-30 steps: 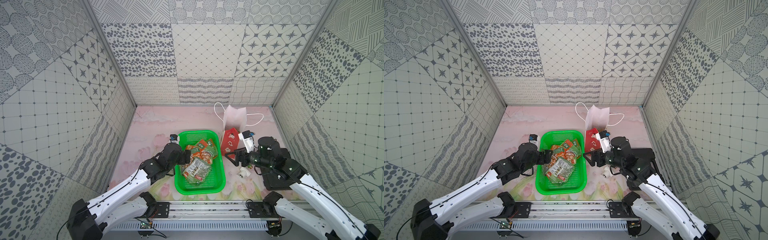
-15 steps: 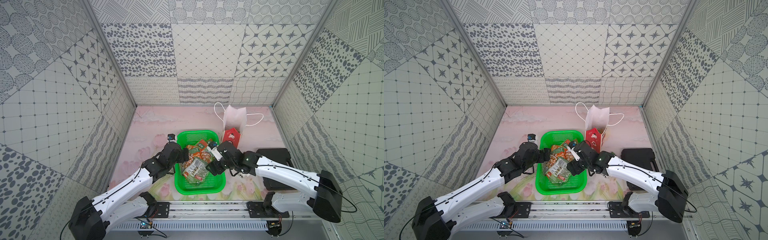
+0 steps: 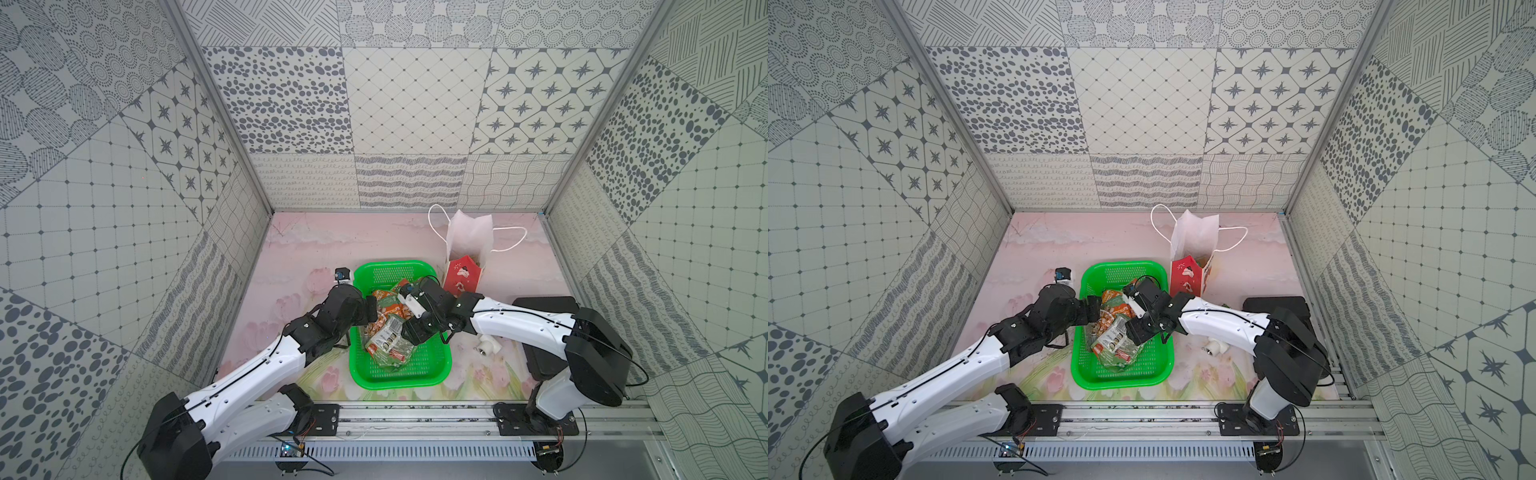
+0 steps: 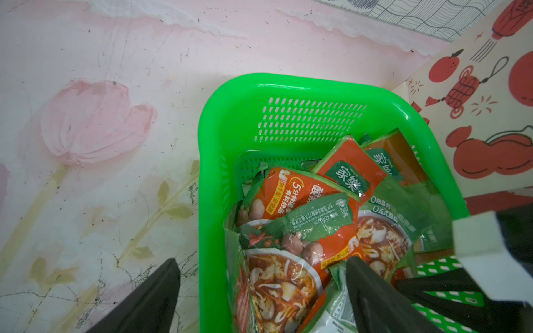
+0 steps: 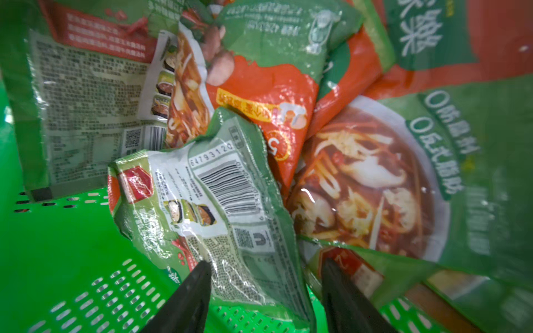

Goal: Place the condiment packets inside the bag
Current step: Pick up the condiment packet from the storage box.

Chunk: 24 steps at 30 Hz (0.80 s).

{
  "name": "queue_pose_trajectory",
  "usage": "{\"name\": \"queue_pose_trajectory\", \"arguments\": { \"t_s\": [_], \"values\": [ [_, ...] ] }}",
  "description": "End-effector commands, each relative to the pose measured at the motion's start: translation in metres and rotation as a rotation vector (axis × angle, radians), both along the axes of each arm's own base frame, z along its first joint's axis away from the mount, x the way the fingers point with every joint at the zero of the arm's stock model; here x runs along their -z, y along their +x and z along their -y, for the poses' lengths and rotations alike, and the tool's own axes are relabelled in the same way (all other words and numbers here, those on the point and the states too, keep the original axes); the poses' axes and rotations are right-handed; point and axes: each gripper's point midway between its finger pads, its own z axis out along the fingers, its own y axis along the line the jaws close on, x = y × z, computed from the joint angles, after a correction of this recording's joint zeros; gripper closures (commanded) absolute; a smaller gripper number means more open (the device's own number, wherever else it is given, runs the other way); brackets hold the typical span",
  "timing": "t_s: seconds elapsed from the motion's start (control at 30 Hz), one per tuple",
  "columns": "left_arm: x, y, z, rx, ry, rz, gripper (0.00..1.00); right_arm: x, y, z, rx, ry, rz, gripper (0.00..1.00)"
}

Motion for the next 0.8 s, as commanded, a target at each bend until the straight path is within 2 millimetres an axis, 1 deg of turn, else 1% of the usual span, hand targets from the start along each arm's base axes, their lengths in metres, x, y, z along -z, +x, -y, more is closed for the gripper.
{"name": "queue_pose_trajectory", "arguments": {
  "t_s": [0.0, 0.1, 0.2, 0.23, 0.27, 0.4, 0.5, 0.6, 0.67, 0.77],
  "values": [
    [-0.006, 0.007, -0.002, -0.029, -0.012, 0.031, 0.07, -0.004, -0.006, -0.014, -0.043, 0.057, -0.048, 0.44],
    [-0.005, 0.007, -0.002, -0.028, -0.015, 0.028, 0.07, -0.006, -0.015, -0.019, -0.074, 0.091, -0.086, 0.50],
    [-0.006, 0.006, -0.002, -0.027, -0.018, 0.028, 0.07, -0.009, -0.018, -0.019, -0.081, 0.108, -0.094, 0.62],
    [-0.006, 0.006, -0.002, -0.026, -0.020, 0.030, 0.07, -0.010, -0.018, -0.019, -0.079, 0.110, -0.091, 0.66],
    [-0.007, 0.006, -0.002, -0.025, -0.021, 0.030, 0.07, -0.012, -0.018, -0.018, -0.076, 0.113, -0.089, 0.67],
    [-0.008, 0.005, -0.001, -0.024, -0.025, 0.032, 0.07, -0.016, -0.020, -0.020, -0.079, 0.132, -0.093, 0.67],
    [-0.007, 0.005, -0.002, -0.024, -0.022, 0.031, 0.07, -0.012, -0.019, -0.020, -0.076, 0.126, -0.098, 0.67],
    [-0.008, 0.005, -0.002, -0.024, -0.023, 0.032, 0.07, -0.003, -0.014, -0.018, -0.052, 0.095, -0.095, 0.66],
    [-0.008, 0.005, -0.002, -0.023, -0.024, 0.031, 0.07, 0.005, -0.013, -0.016, -0.045, 0.071, -0.100, 0.61],
    [-0.008, 0.005, -0.001, -0.020, -0.027, 0.031, 0.07, 0.015, -0.012, -0.012, -0.033, 0.027, -0.107, 0.58]
  ]
}}
